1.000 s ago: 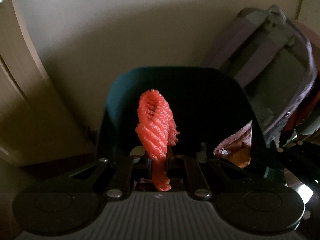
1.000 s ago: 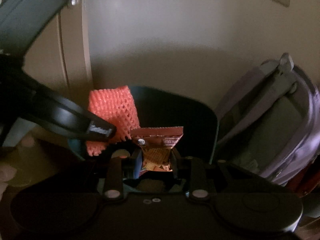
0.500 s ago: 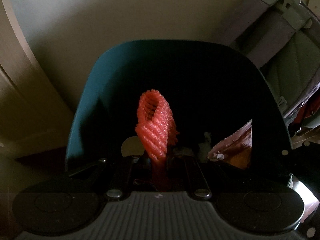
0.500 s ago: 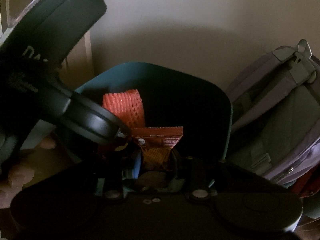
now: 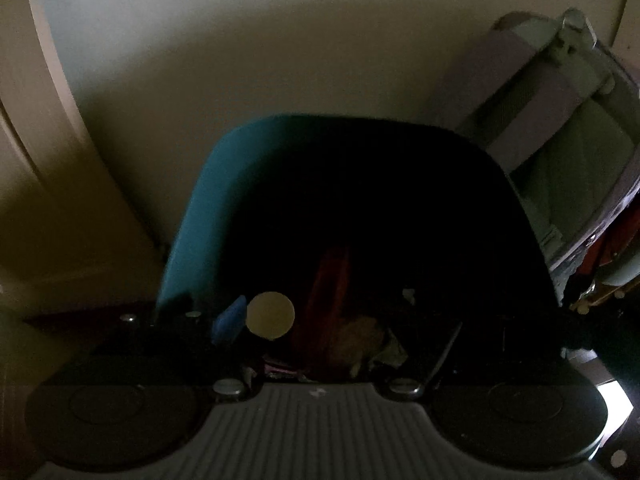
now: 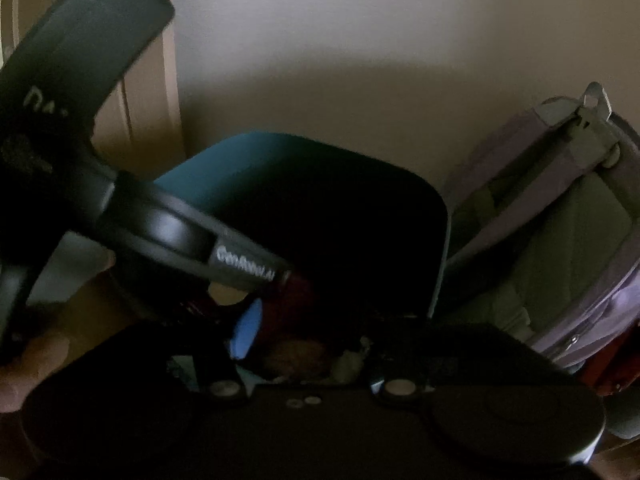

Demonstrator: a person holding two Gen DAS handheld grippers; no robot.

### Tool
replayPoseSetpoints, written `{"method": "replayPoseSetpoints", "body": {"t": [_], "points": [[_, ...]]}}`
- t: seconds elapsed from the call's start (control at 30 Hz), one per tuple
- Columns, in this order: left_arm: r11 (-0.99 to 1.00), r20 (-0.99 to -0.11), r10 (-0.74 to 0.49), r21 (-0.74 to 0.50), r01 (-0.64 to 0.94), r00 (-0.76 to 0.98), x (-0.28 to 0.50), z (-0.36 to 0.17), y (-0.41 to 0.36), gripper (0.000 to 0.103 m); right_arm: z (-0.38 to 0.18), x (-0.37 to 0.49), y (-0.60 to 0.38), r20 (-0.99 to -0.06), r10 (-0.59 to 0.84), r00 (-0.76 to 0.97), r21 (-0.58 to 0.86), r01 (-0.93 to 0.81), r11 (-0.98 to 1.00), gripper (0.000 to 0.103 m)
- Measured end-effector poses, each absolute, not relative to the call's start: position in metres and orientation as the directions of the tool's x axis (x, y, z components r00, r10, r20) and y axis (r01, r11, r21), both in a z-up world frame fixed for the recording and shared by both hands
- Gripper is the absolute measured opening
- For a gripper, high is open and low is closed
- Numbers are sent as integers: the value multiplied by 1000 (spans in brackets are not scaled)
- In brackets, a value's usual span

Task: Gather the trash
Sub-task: 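Open both grippers to drop the mesh sleeve and wrapper into the wastebasket, then lower both tools from the wastebasket back toward the trash pile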

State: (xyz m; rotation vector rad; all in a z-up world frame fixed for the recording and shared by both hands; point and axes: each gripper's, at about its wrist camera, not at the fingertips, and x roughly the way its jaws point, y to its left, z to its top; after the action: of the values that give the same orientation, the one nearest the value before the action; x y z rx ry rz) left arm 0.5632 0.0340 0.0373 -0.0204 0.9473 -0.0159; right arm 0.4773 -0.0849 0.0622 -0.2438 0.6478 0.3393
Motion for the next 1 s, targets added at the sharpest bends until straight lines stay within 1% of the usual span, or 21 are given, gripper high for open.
{"method": "replayPoseSetpoints", "body": {"t": [0.07,0.17,0.27,0.5,0.83,0.9,1.0], "points": [[999,-807,-27,-34,-2,589,560,42,36,76,63,472,-85,-620,238,748,-114,-386,916,57],[999,-798,-26,-35,-3,602,549,50,36,76,70,463,-87,-606,250,755,-106,-389,915,63],[1000,-785,-20,-21,5,619,530,62,34,76,79,453,-88,-593,252,765,-109,-386,916,64],[1000,-767,-16,-4,20,642,484,90,41,76,97,417,-97,-565,263,782,-102,-382,919,73],[998,-745,-53,-20,58,665,404,112,45,76,117,358,-111,-547,279,789,-92,-389,917,80],[997,-740,-55,-10,71,670,386,114,45,80,117,343,-113,-545,287,787,-88,-395,915,81],[996,-732,-65,-4,91,678,358,116,44,80,116,323,-115,-554,291,780,-90,-403,911,82]]}}
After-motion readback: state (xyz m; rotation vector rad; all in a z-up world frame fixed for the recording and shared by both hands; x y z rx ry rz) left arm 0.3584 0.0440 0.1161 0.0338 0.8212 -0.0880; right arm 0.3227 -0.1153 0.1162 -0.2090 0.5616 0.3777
